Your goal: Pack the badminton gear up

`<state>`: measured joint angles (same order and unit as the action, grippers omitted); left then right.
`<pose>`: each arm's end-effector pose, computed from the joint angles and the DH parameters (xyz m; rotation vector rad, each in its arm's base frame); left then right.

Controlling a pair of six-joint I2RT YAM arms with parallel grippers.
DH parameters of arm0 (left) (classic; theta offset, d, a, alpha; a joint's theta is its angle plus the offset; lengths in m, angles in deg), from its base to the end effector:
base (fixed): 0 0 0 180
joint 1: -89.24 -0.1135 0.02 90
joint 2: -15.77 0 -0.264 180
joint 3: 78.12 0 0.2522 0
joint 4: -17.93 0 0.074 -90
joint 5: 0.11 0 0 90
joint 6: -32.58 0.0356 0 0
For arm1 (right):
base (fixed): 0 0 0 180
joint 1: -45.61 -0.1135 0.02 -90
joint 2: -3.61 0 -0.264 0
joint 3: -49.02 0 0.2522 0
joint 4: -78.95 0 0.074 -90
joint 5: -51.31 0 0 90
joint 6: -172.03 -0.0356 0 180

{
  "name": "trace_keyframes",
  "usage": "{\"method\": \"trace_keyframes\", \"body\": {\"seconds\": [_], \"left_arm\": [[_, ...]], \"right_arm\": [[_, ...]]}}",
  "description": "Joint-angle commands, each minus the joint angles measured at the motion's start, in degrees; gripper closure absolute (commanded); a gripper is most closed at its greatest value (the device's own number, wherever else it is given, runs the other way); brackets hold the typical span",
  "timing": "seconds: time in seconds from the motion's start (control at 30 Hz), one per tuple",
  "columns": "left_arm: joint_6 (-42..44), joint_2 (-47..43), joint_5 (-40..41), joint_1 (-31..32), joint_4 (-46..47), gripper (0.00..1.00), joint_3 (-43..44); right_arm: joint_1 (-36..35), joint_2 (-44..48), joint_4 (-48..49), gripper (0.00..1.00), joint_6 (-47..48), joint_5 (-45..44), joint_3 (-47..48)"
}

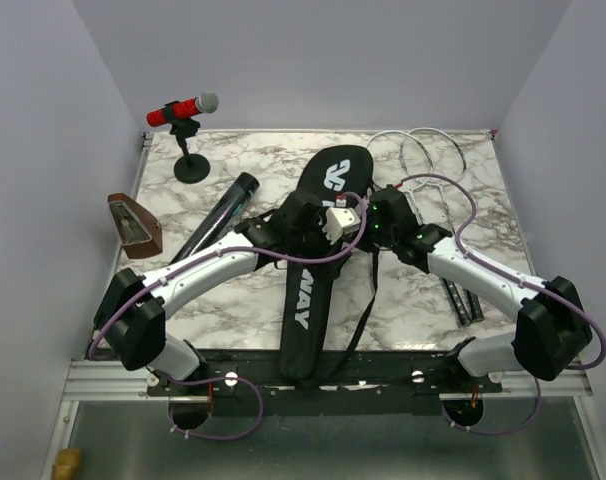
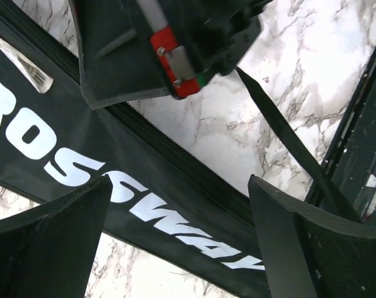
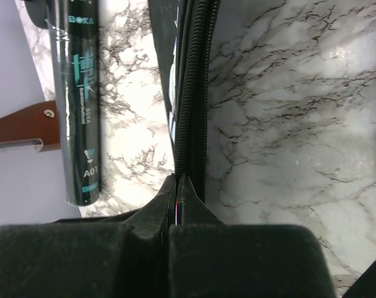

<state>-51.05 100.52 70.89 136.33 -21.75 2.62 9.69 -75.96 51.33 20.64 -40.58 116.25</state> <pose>0.2130 -0.2461 0.2844 1.2300 2.0614 -0.7319 0.2457 0.1766 0.2489 0.5508 2.3529 0.8204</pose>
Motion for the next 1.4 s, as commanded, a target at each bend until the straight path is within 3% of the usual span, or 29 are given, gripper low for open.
{"method": "trace_keyframes", "body": {"seconds": [0.0,0.2,0.3,0.57,0.63,0.73,0.77,0.87,0.97,1.1,1.37], "left_arm": [[-0.6,-2.0,3.3,0.1,3.3,0.01,-3.8],[0.3,-2.2,3.8,0.0,4.5,0.02,-5.6],[-0.2,-2.3,3.4,0.0,4.9,0.10,-5.9],[-0.1,-5.3,3.1,-0.9,5.0,0.43,-7.3],[0.2,-6.0,3.4,-1.2,4.6,0.60,-7.4],[0.5,-6.9,3.5,-1.8,4.5,0.78,-8.1],[0.7,-7.1,3.6,-2.0,4.3,0.80,-8.2],[0.7,-7.8,2.7,-2.4,3.5,0.77,-8.1],[0.3,-7.5,0.6,-2.5,1.7,0.47,-7.0],[-0.1,-7.5,-2.4,-2.5,0.5,0.29,-5.9],[1.5,-8.5,-3.3,-3.1,-0.6,0.27,-6.2]], "right_arm": [[-2.2,2.5,-2.3,0.99,-1.5,-4.8,3.1],[-5.5,2.6,-3.6,1.00,-1.9,-7.2,4.8],[-6.7,2.5,-4.1,1.00,-2.1,-8.4,5.4],[-7.8,3.3,-6.1,1.00,-1.5,-11.6,6.3],[-7.8,3.3,-6.4,1.00,-1.4,-12.0,6.3],[-7.8,3.3,-6.8,1.00,-1.2,-12.3,6.0],[-7.8,3.3,-6.8,1.00,-1.1,-12.3,5.9],[-7.7,3.2,-6.8,1.00,-1.2,-12.3,5.7],[-7.8,3.1,-6.7,1.00,-1.2,-12.3,5.7],[-7.8,3.1,-6.7,1.00,-0.9,-12.4,6.1],[-7.7,3.8,-7.3,1.00,-0.6,-13.0,6.3]]}}
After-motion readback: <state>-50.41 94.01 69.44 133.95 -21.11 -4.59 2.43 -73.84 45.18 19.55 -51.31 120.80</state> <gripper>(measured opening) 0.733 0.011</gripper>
